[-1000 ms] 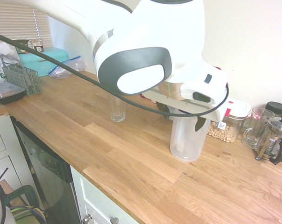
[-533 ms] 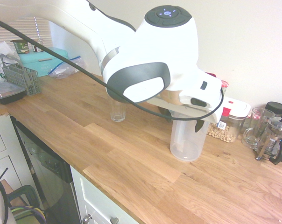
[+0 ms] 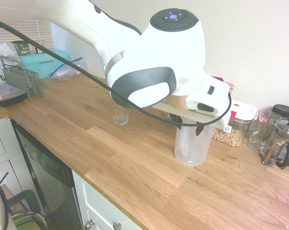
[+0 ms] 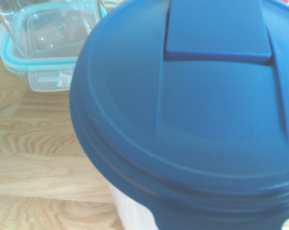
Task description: Pour me some water
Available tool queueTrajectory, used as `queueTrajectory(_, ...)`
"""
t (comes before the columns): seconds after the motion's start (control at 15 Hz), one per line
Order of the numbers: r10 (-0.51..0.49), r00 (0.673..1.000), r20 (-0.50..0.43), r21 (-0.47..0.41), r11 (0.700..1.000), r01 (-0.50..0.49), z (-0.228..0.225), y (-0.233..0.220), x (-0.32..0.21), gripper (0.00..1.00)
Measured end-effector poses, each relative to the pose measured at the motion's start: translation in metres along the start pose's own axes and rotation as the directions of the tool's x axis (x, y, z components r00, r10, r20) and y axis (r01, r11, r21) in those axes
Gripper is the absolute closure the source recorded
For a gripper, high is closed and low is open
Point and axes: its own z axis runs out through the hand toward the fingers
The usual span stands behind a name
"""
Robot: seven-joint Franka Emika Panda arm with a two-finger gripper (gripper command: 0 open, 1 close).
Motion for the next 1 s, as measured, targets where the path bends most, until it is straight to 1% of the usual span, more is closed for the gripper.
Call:
queueTrajectory(0.73,-0.003,1.0,-0.004,-0.003,1.0,0.003,0.005,-0.002,0.001,1.0)
queueTrajectory(0.87,-0.005,1.0,-0.015,0.005,1.0,0.005,-0.003,-0.006,0.01,1.0)
queueTrajectory(1.0,-0.013,1.0,-0.009,0.026,1.0,0.013,-0.022,-0.016,0.026,1.0)
